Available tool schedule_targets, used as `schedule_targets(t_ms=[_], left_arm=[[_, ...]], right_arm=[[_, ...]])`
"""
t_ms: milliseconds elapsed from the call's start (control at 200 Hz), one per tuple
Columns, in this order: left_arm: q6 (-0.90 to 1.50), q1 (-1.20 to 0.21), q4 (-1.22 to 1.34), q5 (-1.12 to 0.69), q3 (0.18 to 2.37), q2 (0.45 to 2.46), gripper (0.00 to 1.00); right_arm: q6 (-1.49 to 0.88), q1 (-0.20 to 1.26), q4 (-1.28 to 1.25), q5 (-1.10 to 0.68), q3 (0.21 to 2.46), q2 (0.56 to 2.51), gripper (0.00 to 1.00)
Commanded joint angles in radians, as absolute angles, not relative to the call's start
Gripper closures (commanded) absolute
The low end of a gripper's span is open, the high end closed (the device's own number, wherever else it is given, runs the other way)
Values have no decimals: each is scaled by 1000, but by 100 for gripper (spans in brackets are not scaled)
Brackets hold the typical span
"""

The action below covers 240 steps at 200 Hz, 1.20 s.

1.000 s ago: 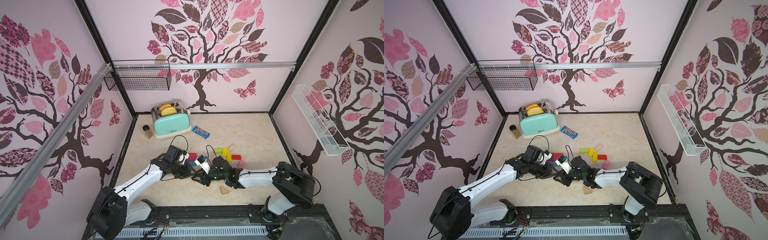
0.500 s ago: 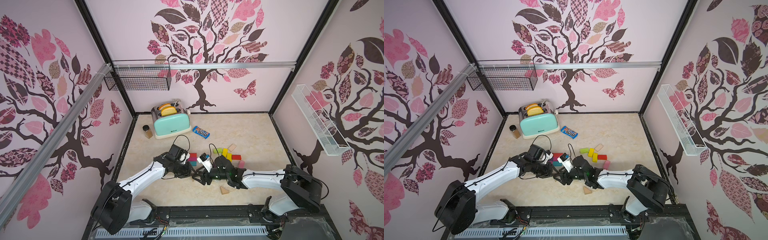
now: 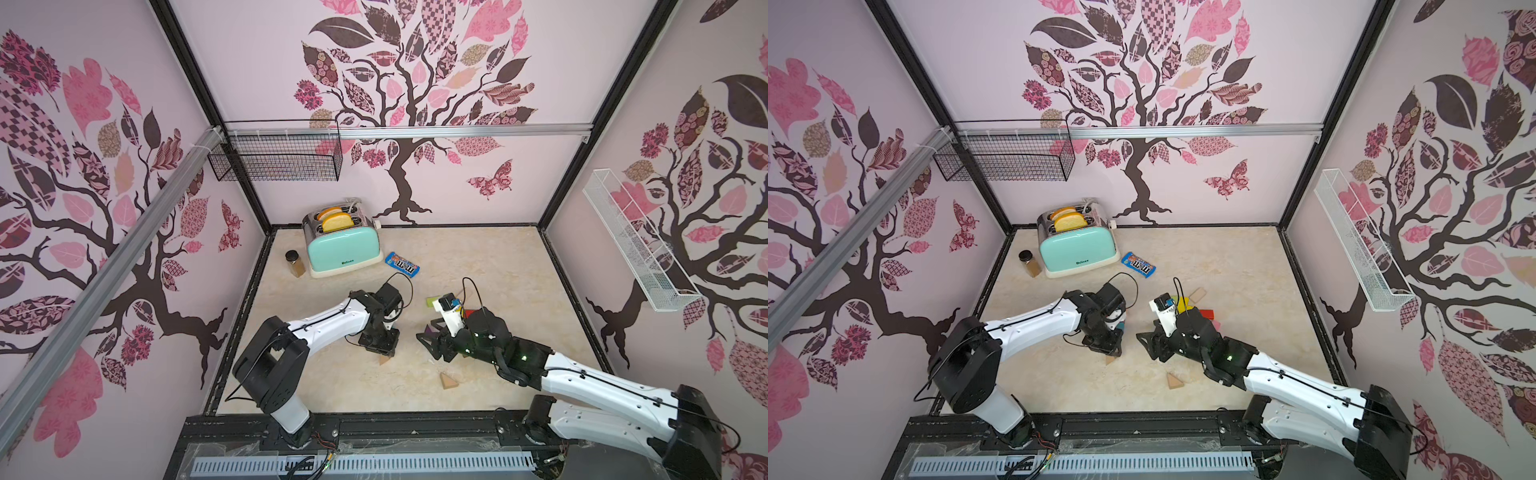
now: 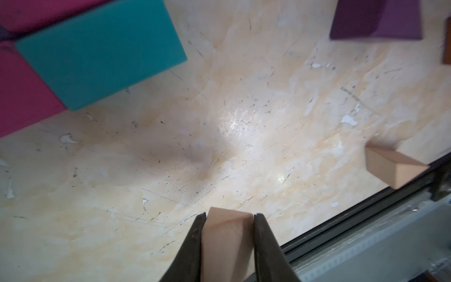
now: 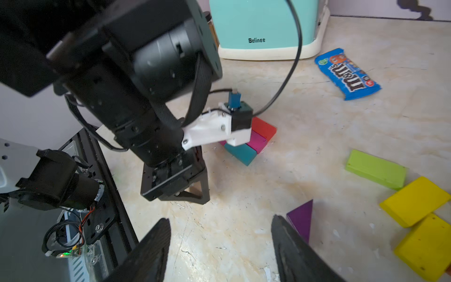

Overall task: Assemble a piece of candy with building blocks
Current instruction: Adjust the building block at the center of the board.

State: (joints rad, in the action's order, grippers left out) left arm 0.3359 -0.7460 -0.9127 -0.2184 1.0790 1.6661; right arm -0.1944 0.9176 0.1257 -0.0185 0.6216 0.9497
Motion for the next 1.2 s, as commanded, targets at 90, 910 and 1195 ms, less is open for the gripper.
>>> schedule_targets(t_ms=[90, 910, 1195], left_arm=[[294, -828, -1003, -72, 1159, 1763, 74], [297, -863, -1129, -59, 1135, 1533, 21], [284, -875, -1176, -6, 1143, 1587, 2]], right_arm=[[-210, 828, 264, -7, 628, 853, 31], [-161, 793, 359, -66, 657, 844, 31], [-169, 792, 342, -123, 668, 872, 31]])
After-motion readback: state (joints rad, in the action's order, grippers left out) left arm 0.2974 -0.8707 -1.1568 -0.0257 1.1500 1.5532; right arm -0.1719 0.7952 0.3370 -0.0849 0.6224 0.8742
